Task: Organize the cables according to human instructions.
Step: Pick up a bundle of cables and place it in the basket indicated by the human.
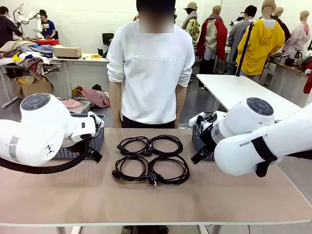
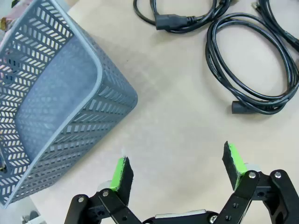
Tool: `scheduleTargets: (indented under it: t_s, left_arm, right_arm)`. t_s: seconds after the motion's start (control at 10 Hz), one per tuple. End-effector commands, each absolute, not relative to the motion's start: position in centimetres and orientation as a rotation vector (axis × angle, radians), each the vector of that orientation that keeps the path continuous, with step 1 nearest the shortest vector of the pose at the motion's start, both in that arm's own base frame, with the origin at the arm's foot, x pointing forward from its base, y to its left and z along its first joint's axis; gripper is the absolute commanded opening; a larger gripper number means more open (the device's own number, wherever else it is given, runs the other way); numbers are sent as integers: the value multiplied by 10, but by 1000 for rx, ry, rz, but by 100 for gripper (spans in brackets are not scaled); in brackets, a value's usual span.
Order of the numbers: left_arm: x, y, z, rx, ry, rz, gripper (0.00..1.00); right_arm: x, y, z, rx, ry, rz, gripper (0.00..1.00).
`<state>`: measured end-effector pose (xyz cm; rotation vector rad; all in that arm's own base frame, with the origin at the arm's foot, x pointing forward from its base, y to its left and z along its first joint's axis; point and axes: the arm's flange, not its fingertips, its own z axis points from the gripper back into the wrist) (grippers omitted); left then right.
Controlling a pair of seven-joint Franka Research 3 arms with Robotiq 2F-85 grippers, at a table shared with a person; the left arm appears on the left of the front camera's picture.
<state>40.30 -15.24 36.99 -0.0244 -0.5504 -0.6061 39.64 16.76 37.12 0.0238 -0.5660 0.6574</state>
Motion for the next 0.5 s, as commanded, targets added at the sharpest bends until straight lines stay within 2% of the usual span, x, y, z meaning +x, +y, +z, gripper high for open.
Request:
scheduleTargets:
  t_s: [0.0,0.4]
  left_arm:
    - [403,-152,370,-24,-551,-606,100]
    - [403,-152,370,-24,-551,-606,100]
  right_arm:
    - [396,168,371,24,-566,657,100]
    - [396,168,371,24,-566,657,100]
